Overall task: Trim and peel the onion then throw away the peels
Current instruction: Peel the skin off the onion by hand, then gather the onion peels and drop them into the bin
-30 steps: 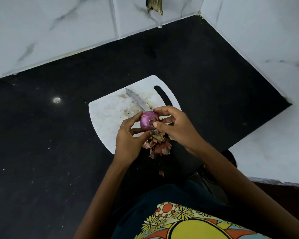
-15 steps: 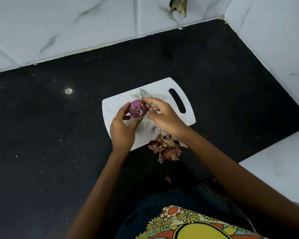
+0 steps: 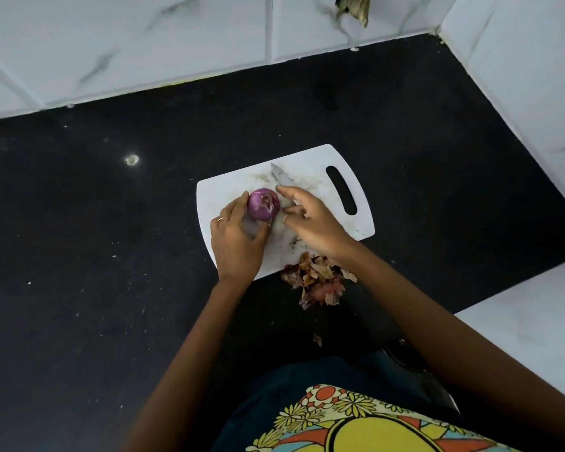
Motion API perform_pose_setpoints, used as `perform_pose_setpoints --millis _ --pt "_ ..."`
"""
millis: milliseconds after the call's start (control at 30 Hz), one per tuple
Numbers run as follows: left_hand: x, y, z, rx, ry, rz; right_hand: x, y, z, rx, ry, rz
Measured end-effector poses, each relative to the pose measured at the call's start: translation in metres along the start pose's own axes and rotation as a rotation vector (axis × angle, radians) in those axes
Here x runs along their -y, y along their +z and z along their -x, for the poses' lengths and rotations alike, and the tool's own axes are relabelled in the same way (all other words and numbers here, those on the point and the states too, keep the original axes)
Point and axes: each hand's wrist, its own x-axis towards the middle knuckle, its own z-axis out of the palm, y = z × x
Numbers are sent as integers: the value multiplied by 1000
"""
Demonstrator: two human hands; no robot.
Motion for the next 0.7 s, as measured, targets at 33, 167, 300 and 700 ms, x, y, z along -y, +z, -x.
perform_pose_setpoints --millis 33,167,300,700 --pt "-2 -1 1 4 -14 0 -2 -4 -1 -32 -12 20" --pt "-7 -4 7 -32 -56 71 -10 -25 -1 -249 -18 69" --pt "-14 -2 18 -167 -45 135 -25 -39 2 -369 9 142" --pt "-21 13 48 -4 128 32 -51 -22 15 -338 -36 483"
